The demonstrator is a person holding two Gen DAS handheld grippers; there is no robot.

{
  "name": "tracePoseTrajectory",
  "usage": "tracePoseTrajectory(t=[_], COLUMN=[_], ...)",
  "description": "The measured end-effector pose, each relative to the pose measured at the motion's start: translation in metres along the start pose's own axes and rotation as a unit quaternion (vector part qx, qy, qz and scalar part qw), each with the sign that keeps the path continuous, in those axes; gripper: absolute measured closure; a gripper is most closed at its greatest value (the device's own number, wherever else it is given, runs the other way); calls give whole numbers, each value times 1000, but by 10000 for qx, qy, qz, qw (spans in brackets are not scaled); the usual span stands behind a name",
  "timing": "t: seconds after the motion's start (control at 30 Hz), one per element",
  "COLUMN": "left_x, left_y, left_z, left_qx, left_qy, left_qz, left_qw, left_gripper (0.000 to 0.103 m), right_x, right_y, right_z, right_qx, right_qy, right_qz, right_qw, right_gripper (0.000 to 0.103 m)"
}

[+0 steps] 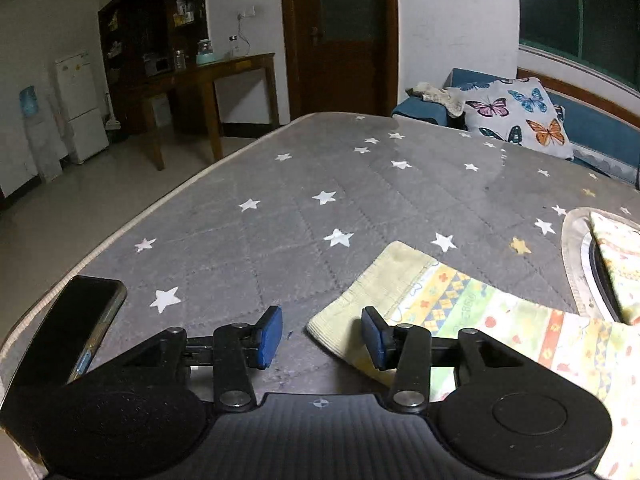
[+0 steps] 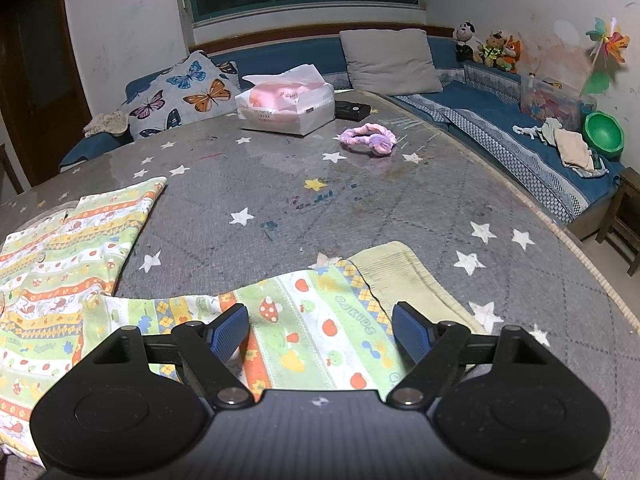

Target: Fold clothes

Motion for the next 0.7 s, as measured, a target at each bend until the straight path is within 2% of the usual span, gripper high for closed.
tracePoseTrajectory(t=[0.07, 0.23, 0.4, 0.6, 0.7], left_x=[3, 2, 2, 4, 4], left_y=[-1, -18, -22, -27, -26], left_z=[5, 21, 26, 25, 24], left_qx=[-50, -239, -158, -26, -19], left_qy=[-108, -769, -1320, -1664, -1669], left_qz=[33, -78, 1, 64, 68], left_qw=[9999, 9967, 9911, 9860, 9859], left_gripper=[56, 58, 58, 55, 54], right_x=[0, -3, -3, -4, -5], right_y=[2, 5, 3, 2, 3], right_z=[0, -1, 2, 0, -1], right_qx=[19, 64, 53, 42, 48], right_qy=[-63, -19, 24, 131, 208], right_qz=[-27, -55, -68, -51, -29], right_qw=[10000, 10000, 10000, 9999, 9998], right_gripper=[22, 22, 22, 22, 22])
Point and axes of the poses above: each gripper's, at about its wrist camera, not at the fingertips, and y roughly against the way its jaws point, z to its right, x to its top, the point moved 9 cm from there along -y, roughly the way its jaws point, and after that the axes turned 15 degrees about -x, right-handed, at the moved point
